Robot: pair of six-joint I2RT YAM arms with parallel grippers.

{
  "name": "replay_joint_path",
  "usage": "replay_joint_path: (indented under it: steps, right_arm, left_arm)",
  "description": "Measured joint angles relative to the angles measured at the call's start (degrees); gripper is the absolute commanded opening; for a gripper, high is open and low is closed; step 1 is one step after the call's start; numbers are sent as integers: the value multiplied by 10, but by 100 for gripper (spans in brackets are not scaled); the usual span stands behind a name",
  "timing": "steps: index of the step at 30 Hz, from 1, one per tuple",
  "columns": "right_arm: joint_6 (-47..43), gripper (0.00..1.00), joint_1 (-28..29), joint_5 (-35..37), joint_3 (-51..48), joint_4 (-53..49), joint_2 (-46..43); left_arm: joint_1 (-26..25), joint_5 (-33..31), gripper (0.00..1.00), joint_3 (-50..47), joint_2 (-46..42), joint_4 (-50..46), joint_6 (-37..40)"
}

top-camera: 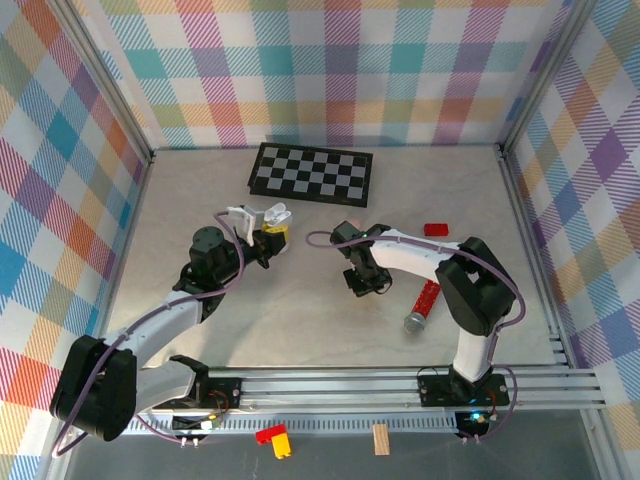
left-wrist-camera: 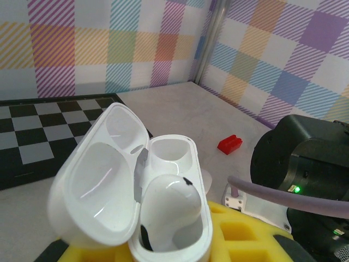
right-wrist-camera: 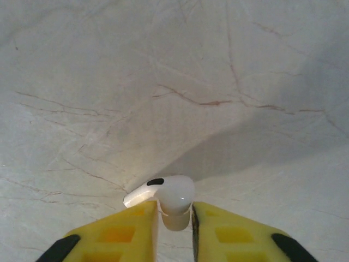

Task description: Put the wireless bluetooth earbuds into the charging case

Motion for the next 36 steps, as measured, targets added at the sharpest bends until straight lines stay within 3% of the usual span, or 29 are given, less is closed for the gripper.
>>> replay_joint_path:
  steps: [12,26,36]
  right_arm:
    - [11,33,0,-56,14,17,1]
    - [88,45,-14,-27,17,10,5]
    - [109,39,0,-6,41,-14,46]
  left_arm:
    - [3,-1,0,-2,-2,-1,0]
    - [10,-2,0,-10,-2,0,0]
    - [23,-6,0,-15,-2,1,-3]
